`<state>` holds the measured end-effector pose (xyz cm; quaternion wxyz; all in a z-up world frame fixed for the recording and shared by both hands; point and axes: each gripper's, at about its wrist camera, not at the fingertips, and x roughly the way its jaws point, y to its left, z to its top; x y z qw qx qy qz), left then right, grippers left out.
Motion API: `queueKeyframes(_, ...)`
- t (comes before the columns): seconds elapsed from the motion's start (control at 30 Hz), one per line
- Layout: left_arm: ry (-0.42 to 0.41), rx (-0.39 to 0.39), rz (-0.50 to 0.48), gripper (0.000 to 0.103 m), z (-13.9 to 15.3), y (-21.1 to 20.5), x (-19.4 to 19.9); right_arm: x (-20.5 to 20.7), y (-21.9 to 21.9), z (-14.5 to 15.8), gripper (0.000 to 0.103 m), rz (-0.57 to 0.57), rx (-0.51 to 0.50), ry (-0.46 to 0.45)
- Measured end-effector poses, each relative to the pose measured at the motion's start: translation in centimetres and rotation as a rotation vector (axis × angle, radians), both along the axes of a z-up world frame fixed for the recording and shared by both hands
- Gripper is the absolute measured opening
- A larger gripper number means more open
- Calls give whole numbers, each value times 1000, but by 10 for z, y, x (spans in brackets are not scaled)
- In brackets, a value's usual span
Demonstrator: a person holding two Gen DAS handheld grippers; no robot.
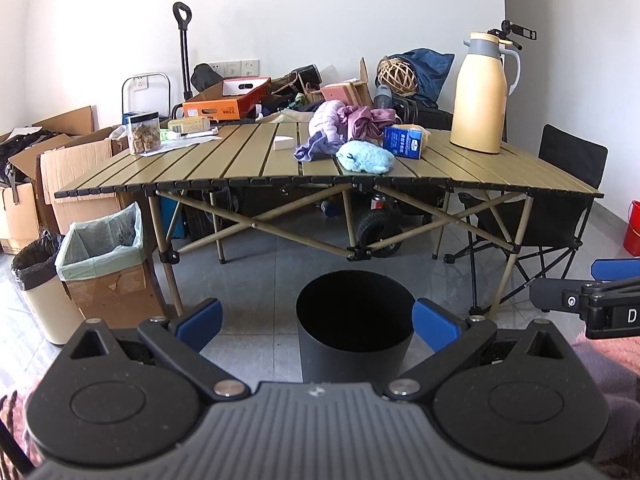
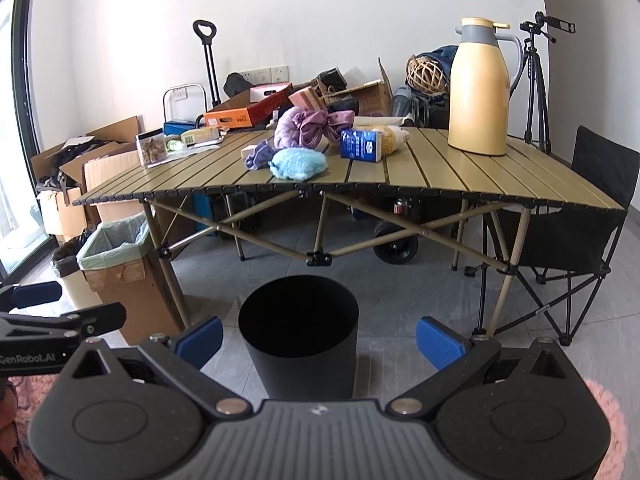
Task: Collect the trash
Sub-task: 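Move both grippers to the table, right gripper closing on the light-blue plush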
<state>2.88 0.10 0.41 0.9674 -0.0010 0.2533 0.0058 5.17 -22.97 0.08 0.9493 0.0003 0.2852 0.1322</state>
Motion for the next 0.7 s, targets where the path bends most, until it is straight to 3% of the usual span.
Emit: queueKeyframes(0.7, -96, 38, 4, 103, 22, 1, 85, 86, 0, -2, 103, 10, -6, -81)
